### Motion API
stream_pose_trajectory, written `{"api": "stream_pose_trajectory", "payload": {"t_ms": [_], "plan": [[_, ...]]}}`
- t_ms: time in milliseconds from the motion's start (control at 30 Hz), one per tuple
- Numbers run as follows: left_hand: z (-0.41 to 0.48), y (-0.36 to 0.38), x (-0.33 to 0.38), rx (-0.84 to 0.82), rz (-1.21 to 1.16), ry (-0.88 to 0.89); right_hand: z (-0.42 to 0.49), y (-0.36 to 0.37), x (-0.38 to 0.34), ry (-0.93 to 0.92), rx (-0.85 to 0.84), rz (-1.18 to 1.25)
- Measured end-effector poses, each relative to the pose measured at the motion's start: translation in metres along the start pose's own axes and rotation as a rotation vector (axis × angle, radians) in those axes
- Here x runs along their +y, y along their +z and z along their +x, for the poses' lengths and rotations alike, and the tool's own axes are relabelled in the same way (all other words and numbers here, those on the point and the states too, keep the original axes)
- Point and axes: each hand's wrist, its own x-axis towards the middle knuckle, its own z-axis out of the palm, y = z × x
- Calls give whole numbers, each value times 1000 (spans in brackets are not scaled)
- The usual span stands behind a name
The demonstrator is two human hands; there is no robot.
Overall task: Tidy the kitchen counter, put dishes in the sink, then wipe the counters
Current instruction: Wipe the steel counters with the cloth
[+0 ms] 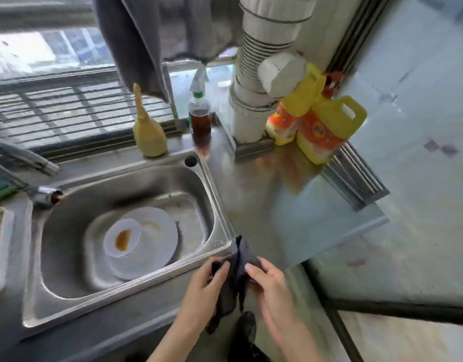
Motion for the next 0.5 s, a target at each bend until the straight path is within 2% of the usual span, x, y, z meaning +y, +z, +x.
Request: {"api": "stream_pose_trajectory", "payload": {"t_ms": [100, 233, 400, 500], "plan": [[17, 39, 1, 135, -100, -102, 18, -40, -22, 68, 61, 11], [50, 74, 12, 220, -54, -139, 54, -102, -57, -12, 294, -151], [100, 118, 25, 214, 31, -137, 110, -164, -114, -164, 538, -357], [122, 154, 23, 150, 12, -159, 132, -177, -141, -306, 669, -644]]}}
